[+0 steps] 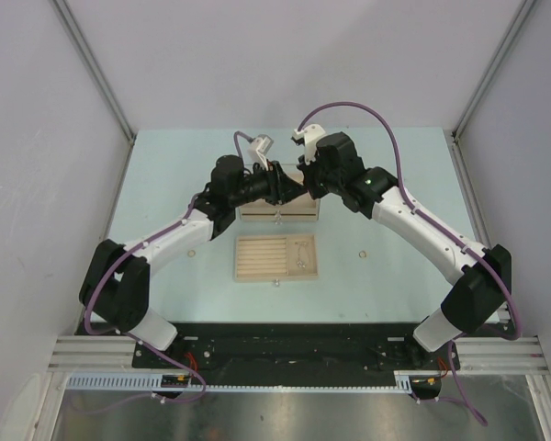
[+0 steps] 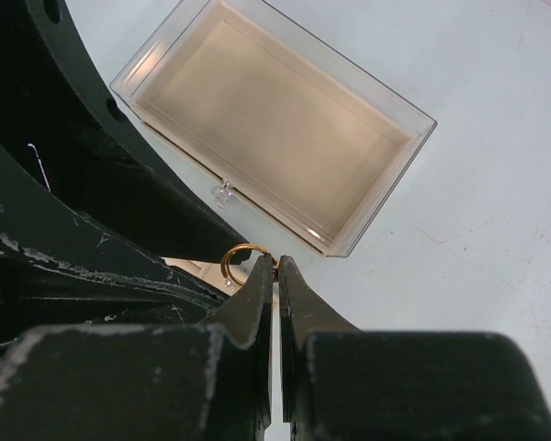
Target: Organize the mixed jewelry
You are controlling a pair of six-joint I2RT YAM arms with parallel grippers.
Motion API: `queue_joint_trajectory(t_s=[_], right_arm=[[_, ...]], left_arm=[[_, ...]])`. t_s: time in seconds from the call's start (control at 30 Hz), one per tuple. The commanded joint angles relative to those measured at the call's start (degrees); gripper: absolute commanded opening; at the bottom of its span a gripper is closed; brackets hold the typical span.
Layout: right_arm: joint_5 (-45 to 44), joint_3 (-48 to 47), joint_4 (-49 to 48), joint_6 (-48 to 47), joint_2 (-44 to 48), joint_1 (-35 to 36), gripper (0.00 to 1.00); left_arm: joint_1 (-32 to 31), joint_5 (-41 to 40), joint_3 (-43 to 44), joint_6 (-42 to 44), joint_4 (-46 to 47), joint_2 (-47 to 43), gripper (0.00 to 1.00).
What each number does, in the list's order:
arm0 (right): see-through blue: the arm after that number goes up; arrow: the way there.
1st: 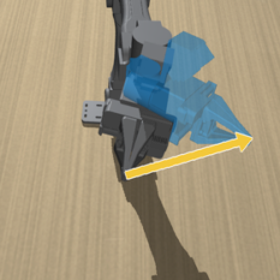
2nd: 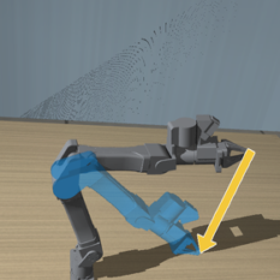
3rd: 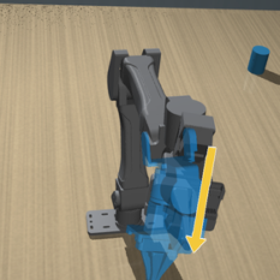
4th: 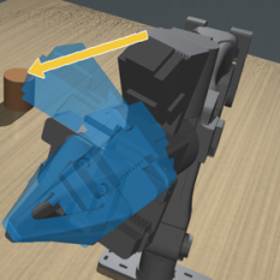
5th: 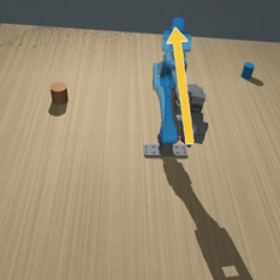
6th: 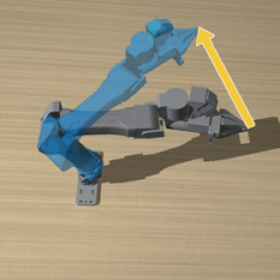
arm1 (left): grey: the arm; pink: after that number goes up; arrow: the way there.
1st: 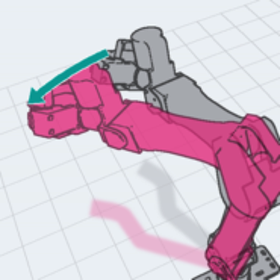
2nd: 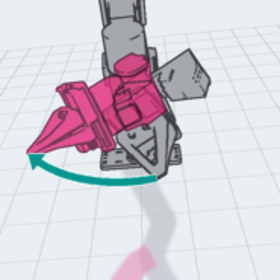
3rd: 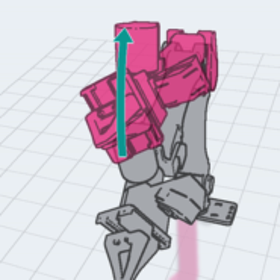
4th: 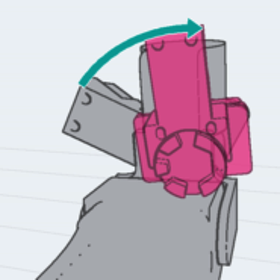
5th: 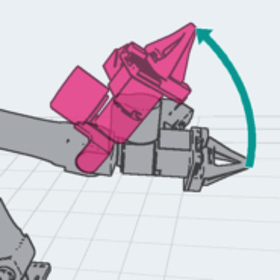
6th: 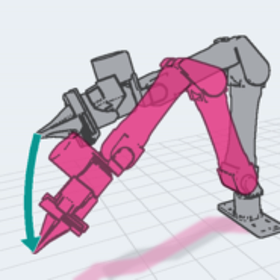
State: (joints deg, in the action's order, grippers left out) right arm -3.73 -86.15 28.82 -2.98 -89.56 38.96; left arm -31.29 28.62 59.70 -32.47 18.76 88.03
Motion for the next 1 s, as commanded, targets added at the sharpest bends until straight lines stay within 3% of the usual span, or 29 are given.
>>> queue_joint_trajectory(t_s=[0.0,0.73,0.97], right_arm=[[0.74,-0.69,-1.22,0.26,2.46,0.24,0.0],[1.44,1.16,-1.4,0.26,3.16,-0.46,0.0],[1.18,1.16,-1.84,0.26,3.08,-0.46,0.0]], left_arm=[[-0.44,-1.02,2.52,0.56,1.45,0.3,0.41],[0.35,-1.29,2.08,1.0,1.8,-0.4,0.27],[0.35,-1.02,1.65,0.65,1.98,0.21,0.14]])
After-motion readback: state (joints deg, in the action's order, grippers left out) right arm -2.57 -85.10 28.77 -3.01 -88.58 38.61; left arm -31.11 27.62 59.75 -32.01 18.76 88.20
